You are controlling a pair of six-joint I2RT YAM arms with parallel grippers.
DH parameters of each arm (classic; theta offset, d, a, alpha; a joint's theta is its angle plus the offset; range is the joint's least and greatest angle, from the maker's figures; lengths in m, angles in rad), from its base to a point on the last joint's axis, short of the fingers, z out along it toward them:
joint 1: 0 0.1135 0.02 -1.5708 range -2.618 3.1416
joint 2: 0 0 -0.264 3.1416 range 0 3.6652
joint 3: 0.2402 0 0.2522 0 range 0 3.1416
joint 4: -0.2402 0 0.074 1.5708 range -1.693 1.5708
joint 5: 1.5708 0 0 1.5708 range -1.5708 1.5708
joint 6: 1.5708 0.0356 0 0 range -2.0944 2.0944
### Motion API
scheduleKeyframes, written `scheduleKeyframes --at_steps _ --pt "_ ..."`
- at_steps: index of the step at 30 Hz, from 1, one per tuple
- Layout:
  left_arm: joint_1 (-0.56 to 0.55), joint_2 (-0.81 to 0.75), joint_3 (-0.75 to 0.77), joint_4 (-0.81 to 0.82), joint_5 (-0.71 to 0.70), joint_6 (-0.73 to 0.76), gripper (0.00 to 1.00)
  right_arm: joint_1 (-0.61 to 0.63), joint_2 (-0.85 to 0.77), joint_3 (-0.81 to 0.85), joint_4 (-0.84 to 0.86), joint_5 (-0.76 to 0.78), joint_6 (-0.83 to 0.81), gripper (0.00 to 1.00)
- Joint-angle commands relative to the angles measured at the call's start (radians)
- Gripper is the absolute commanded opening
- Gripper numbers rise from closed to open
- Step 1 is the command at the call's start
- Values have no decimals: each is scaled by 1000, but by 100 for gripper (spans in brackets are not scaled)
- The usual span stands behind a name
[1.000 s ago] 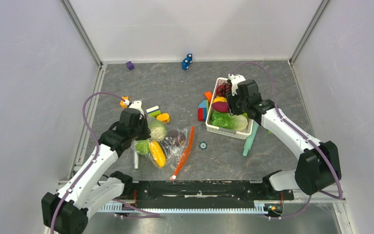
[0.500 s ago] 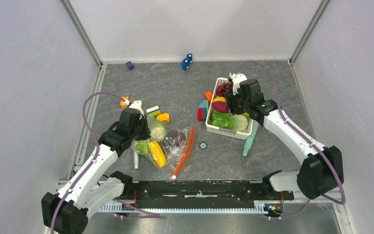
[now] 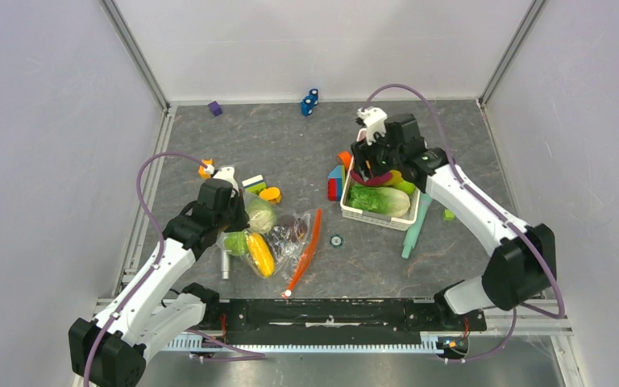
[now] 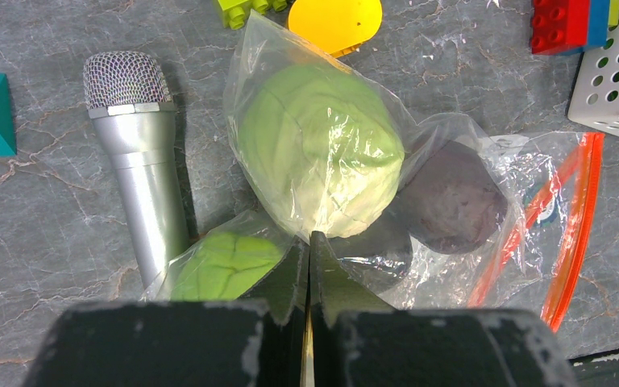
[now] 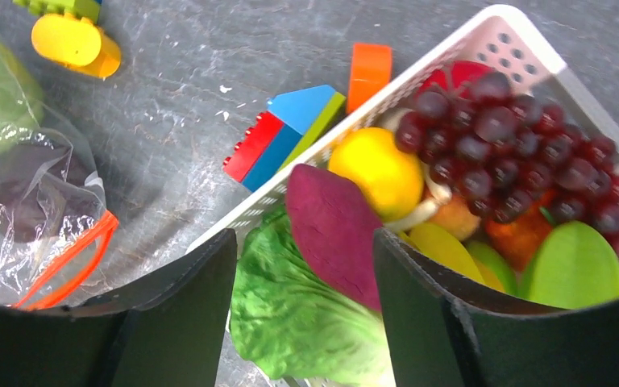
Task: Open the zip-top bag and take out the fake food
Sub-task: Adjust the fake vegetable in the bin.
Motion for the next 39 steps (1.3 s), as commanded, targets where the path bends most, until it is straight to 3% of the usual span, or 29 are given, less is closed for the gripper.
scheduleKeyframes --at_steps 1,11,26,31,39 --pt "7 0 23 23 10 38 2 41 97 96 -61 -47 -120 70" --pt "7 0 23 23 10 38 2 59 200 141 -139 134 -201 70" --pt "6 2 24 24 14 39 2 62 238 123 -187 120 -214 68" --pt "7 2 25 24 16 38 2 62 247 128 -196 125 -208 52" --pt "7 1 25 24 18 38 2 62 245 130 -230 117 -201 45"
